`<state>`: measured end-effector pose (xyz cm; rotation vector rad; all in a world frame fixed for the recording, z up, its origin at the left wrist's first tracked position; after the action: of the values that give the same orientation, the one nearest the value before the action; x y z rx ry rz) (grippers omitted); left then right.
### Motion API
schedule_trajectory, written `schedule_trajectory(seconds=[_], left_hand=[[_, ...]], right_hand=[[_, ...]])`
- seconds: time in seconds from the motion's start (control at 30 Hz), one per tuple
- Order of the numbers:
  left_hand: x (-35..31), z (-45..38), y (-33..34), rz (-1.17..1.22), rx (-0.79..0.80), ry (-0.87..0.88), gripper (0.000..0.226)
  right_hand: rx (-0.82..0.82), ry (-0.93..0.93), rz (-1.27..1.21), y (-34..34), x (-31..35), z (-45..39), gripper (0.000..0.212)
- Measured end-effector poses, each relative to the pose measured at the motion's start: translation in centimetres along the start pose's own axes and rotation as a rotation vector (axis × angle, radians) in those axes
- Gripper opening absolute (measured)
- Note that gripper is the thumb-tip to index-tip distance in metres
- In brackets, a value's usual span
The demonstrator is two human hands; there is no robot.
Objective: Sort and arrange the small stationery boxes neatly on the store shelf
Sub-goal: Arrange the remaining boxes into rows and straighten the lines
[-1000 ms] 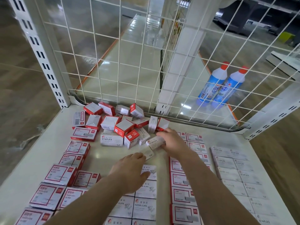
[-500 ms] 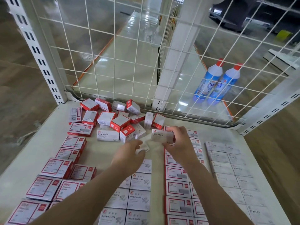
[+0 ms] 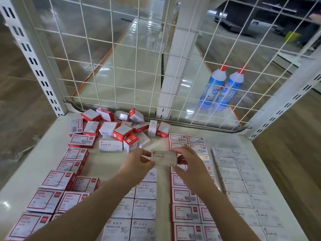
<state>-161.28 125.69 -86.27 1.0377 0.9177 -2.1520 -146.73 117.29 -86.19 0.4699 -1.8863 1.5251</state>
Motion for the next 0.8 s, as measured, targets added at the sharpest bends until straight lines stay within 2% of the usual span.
schedule_trajectory(seconds=[0.57, 0.67, 0.8], left_hand=[[-0.5, 0.6, 3.4, -0.066, 0.02, 0.015, 0.024], [-0.8, 1.1, 4.6, -0.242, -0.008, 0.04, 0.037], [-1.9, 2.3, 7.4, -0.619, 0.028, 0.205, 0.044]], right_hand=[[-0.064, 0.047, -0.03, -3.0, -1.8, 2.5, 0.046], [-0.089, 0.113, -0.018, -3.8, -3.3, 3.3, 0.043], [-0.117, 0.204, -0.013, -5.2, -5.9, 4.5, 0.043]])
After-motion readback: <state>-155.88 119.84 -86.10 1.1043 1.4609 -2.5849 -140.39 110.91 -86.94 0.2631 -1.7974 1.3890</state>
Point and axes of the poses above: each hand's wrist, its own z-axis away from the middle knuckle, its own y-axis out of the palm, x = y × z, the point moved 2 cm from there along -z, towards the middle knuckle, and after that the axes turned 4 degrees about -y, right-handed, at the moved point
